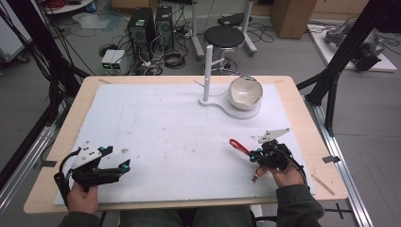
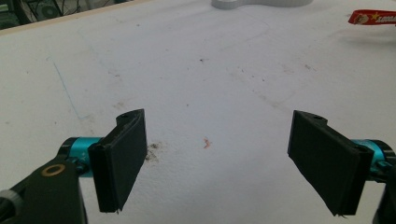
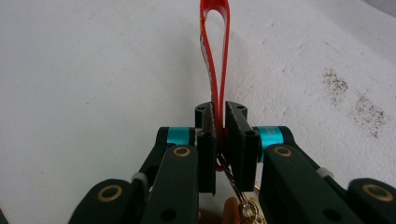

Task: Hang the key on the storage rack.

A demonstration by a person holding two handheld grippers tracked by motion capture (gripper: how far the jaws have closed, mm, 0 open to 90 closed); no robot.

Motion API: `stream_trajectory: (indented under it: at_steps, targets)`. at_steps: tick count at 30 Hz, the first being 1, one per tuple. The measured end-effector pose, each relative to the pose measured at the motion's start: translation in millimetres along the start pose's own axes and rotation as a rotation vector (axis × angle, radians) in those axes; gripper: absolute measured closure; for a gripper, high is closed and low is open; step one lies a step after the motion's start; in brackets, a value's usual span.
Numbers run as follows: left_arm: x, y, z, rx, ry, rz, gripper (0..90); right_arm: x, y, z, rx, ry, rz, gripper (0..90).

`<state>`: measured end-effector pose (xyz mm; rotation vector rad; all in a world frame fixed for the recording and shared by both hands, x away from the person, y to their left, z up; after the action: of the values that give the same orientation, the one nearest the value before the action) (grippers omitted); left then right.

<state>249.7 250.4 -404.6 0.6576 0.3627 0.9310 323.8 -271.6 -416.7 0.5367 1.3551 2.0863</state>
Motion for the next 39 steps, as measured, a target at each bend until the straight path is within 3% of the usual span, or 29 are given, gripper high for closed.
stream_trajectory:
  at_steps: [17, 28, 39]
  targets:
    - [0.7, -0.8, 0.3, 0.002, -0.001, 0.0, 20.3, 3.5, 11.5, 2.4, -0.022, 0.027, -0.017, 82.8]
    - [0.6, -0.9, 0.9, -0.003, -0.001, -0.004, 20.3, 10.0, 25.1, 13.1, -0.046, 0.05, -0.029, 82.8]
    - [0.6, -0.7, 0.9, -0.007, 0.0, -0.004, 20.3, 11.7, 42.2, 23.1, -0.099, 0.049, -0.032, 82.9]
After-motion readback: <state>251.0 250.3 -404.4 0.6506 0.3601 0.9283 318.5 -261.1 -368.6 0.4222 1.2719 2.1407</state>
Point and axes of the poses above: each handheld gripper's, and its own axes: y roughly backward along the jaws, z roughly out of its top, x roughly to its left, the point moved 1 cm from there along -y, roughly forward along the jaws, and after that the axes turned 15 degrees about x, right-handed, at the moved point
